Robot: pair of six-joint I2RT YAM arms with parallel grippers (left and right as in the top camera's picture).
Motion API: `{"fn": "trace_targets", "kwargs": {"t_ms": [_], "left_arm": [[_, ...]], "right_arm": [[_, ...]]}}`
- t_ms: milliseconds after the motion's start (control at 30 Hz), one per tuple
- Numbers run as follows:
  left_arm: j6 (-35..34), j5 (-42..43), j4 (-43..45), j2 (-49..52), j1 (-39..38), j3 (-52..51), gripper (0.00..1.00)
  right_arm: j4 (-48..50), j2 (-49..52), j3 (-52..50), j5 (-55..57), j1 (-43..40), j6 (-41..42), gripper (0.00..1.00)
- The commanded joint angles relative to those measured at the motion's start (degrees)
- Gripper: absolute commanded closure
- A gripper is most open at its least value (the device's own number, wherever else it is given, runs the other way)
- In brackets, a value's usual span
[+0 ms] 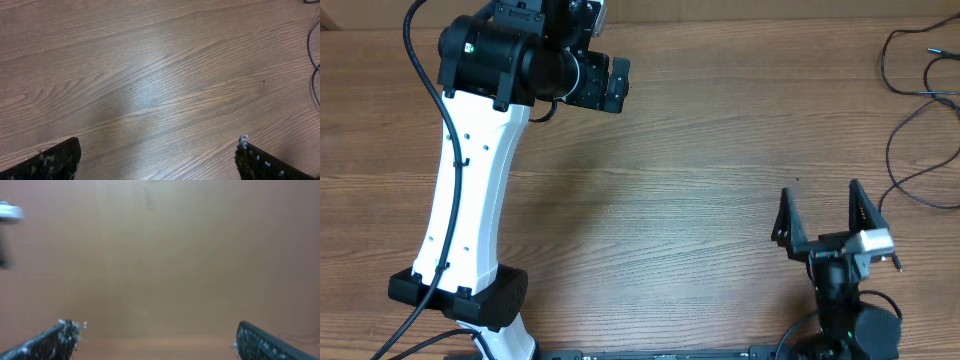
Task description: Untangle cables
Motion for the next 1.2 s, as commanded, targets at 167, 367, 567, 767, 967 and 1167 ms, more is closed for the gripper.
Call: {"fn": "trace_targets", "kwargs": {"t_ms": [167, 367, 567, 767, 967, 1167], "left_arm": [[-0.3, 0.8, -0.7, 0.0, -0.4, 0.1, 0.02], [-0.2, 0.8, -0.2, 0.0, -0.4, 0.1, 0.0], [-0.2, 0.8, -0.8, 0.0, -0.4, 0.1, 0.0], [-0.2, 0.8, -1.0, 0.0, -0.4, 0.1, 0.0], [-0.2, 0.8, -1.0, 0.0, -0.4, 0.1, 0.0], [-0.2, 0.8, -1.0, 0.0, -0.4, 0.1, 0.0]], "right_arm": [[-24.4, -0.4, 0.1, 12.5, 0.3, 2.5, 0.0], [-33.4, -0.4, 0.1, 12.6, 0.3, 2.5, 0.0], [-35.8, -0.4, 0.1, 12.6, 0.3, 2.5, 0.0], [-35.8, -0.4, 0.1, 12.6, 0.3, 2.5, 0.0], [-35.8, -0.4, 0.1, 12.6, 0.3, 2.5, 0.0], [-35.8, -0.4, 0.1, 12.6, 0.3, 2.5, 0.0]]}}
